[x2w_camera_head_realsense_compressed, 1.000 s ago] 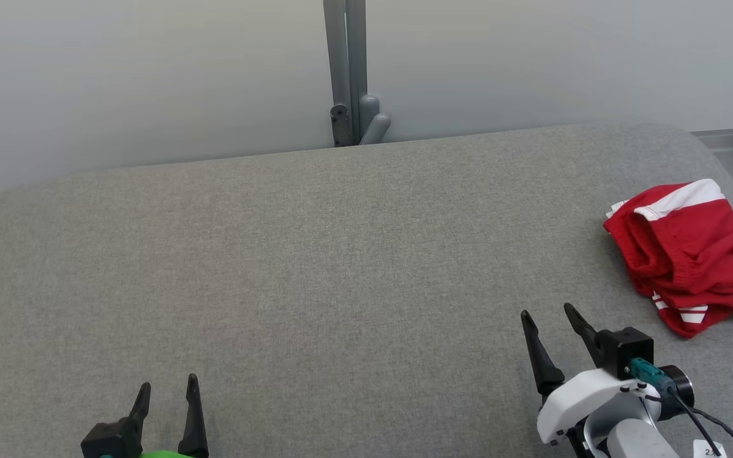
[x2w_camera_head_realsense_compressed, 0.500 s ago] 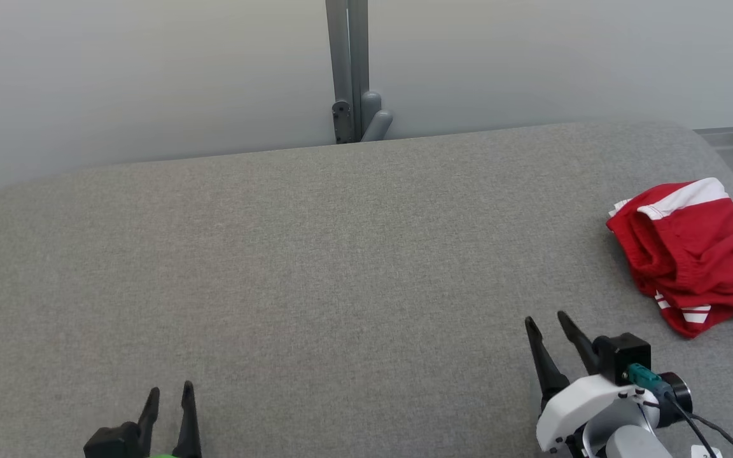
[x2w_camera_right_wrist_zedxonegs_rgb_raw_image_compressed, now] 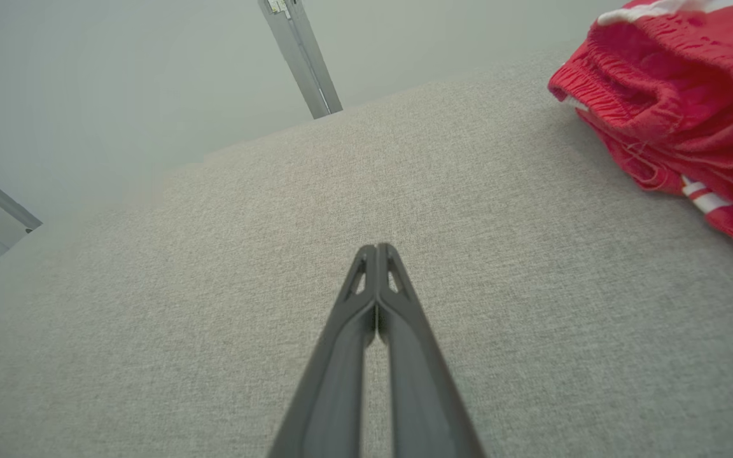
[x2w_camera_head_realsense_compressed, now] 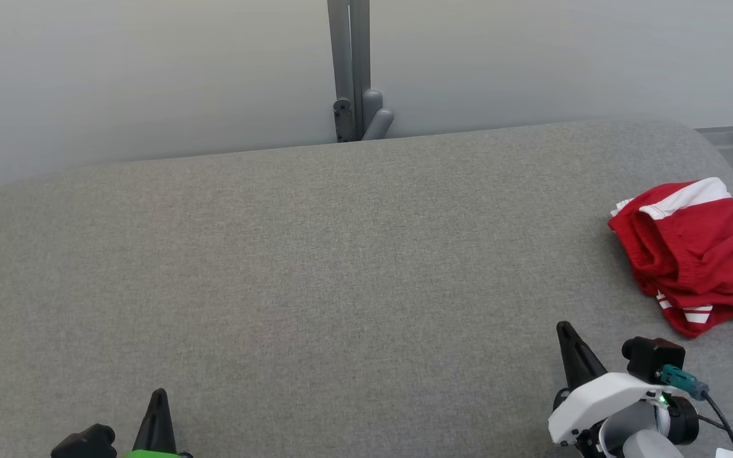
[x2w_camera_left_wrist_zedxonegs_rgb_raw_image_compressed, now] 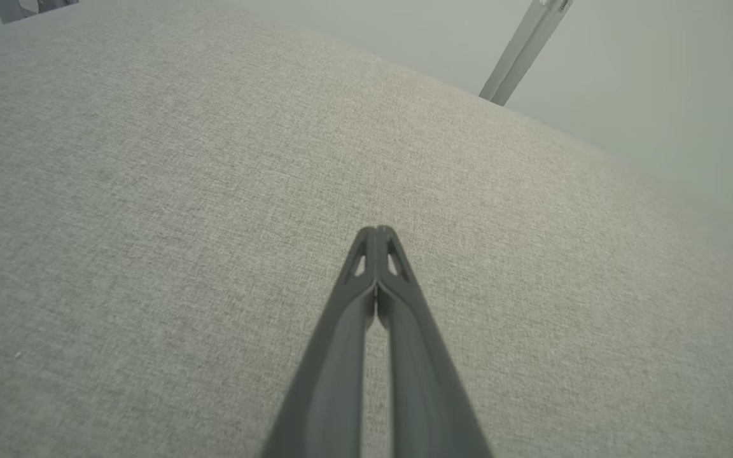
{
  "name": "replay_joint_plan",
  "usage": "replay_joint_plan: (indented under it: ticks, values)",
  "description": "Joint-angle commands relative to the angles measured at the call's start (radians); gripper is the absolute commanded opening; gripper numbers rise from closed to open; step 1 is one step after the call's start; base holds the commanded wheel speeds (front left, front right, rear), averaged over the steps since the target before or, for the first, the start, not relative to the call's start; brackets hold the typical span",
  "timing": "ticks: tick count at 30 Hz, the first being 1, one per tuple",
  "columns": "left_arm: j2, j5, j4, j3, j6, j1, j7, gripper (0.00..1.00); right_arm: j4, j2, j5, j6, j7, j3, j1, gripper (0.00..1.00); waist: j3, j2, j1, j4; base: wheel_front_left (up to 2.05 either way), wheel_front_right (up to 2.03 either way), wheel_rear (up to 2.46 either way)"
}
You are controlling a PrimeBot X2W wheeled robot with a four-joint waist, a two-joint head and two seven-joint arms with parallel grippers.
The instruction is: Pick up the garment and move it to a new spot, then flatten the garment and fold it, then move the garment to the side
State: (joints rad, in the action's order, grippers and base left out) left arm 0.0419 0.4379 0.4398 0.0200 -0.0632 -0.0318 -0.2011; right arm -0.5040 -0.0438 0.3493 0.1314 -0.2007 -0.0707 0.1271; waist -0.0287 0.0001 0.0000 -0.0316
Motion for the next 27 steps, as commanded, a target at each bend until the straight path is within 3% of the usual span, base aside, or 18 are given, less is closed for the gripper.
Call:
replay_joint_plan:
  ticks: [1, 27]
  values:
    - [0.003, 0.051, -0.027, 0.007, -0.008, 0.030, 0.012, 0.00, 0.029, -0.002, 0.057, 0.000, 0.012, 0.010, 0.015, 0.00, 0.001, -0.0001, 0.0000, 0.001, 0.00, 0.00, 0.00]
    - [0.006, 0.420, -0.086, 0.037, -0.028, 0.068, 0.111, 0.00, 0.106, -0.004, 0.453, 0.000, 0.108, 0.063, 0.006, 0.00, 0.008, -0.0001, 0.0000, 0.008, 0.00, 0.00, 0.00]
